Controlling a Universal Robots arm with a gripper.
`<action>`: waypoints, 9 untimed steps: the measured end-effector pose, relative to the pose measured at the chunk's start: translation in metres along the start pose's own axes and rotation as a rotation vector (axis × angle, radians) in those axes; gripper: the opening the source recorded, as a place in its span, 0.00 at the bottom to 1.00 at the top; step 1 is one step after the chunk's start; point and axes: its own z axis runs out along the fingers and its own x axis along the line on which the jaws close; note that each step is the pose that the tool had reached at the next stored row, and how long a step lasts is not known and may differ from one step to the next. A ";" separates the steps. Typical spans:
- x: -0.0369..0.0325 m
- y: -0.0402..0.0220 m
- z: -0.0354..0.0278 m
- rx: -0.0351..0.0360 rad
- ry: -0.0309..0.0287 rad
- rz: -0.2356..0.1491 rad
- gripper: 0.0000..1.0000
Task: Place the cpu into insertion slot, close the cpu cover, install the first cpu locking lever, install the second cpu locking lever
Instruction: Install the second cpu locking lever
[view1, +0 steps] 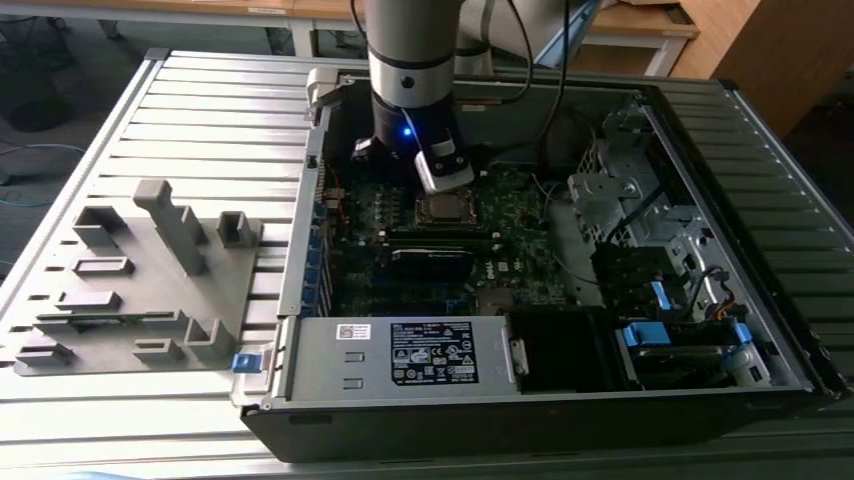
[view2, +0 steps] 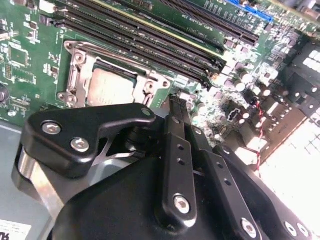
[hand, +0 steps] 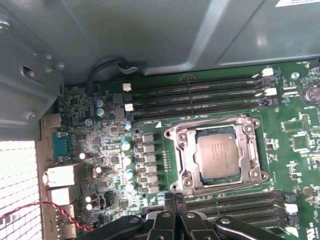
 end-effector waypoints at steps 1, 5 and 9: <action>-0.0011 0.0001 0.0000 0.0001 0.0000 0.000 0.11; -0.0117 0.0016 0.0006 0.0001 0.0000 0.000 0.11; -0.0270 0.0036 0.0015 0.0001 0.0001 0.000 0.11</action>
